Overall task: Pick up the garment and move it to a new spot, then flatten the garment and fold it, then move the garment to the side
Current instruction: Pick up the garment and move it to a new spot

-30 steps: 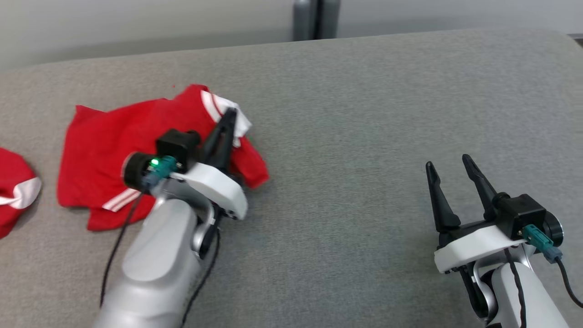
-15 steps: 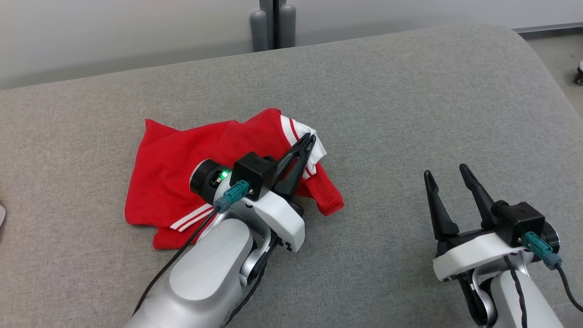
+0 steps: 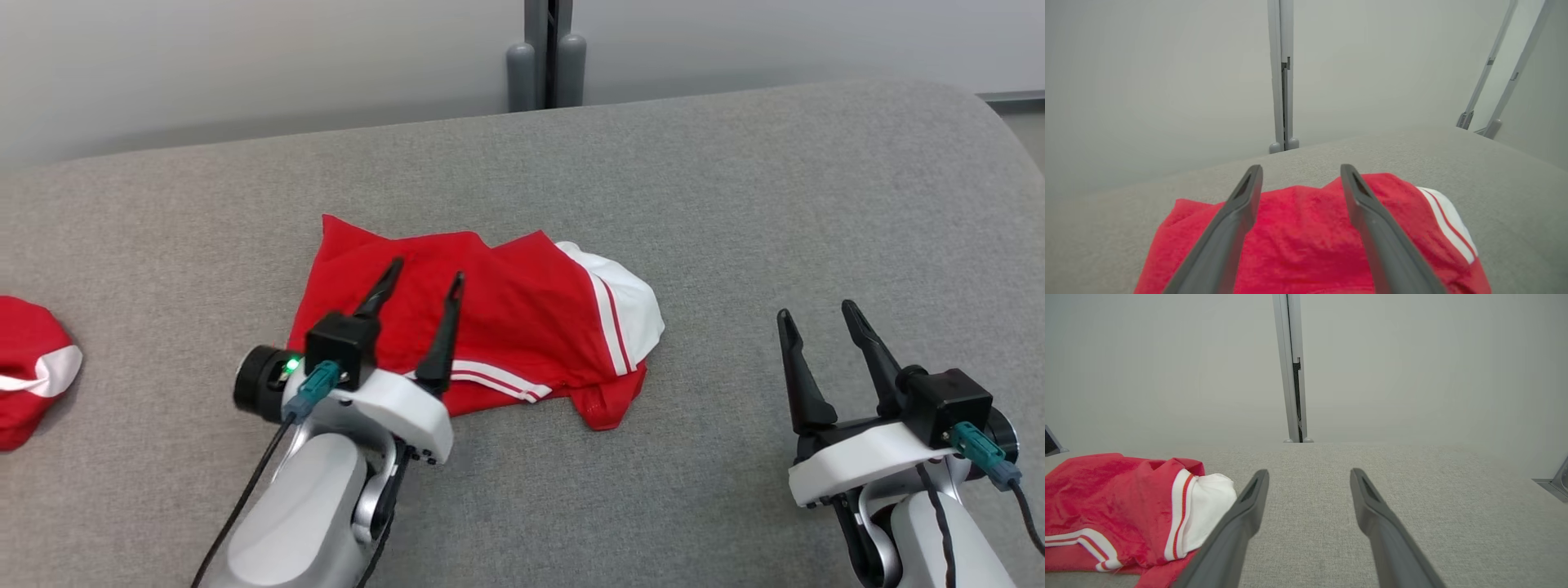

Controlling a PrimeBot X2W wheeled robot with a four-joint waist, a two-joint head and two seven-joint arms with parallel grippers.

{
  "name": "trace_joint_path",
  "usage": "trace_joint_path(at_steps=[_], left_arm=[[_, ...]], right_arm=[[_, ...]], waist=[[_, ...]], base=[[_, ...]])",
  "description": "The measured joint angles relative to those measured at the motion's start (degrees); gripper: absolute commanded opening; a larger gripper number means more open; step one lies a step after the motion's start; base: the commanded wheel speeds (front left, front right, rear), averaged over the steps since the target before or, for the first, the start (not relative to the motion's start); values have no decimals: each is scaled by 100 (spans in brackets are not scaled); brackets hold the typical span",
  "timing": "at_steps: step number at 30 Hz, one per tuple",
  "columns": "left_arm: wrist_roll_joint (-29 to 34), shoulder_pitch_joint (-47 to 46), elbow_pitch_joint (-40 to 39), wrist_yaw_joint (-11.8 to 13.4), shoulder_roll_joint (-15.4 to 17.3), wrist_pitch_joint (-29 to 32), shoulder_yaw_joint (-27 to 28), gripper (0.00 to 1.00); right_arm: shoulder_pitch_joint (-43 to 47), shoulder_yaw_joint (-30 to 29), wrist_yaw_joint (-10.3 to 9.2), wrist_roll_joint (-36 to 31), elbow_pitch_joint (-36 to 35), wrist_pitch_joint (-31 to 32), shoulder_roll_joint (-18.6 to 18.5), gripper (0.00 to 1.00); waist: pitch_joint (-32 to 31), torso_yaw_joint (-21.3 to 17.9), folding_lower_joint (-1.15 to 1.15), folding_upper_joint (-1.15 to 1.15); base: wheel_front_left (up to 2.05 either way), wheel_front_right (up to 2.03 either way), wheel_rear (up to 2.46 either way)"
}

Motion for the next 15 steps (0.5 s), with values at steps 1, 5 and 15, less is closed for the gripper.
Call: trace_joint_path(at_steps=[1,5,15], left_arm=[[49,103,-18,5,27,1,136,100],[283,539,-266,37,65,0,753,100],[743,1833,-788,78,8,1,2163,100]], right_arm=[[8,-10,-1,-19,1,0,1,100],[99,-67,-1,-34,5,0,1,100],[329,-38,0,12,80,0,3,100]], waist=[[-31,36,0,0],[-155,195,0,0],[-474,375,0,0]], base=[[0,0,0],[0,0,0],[0,0,0]])
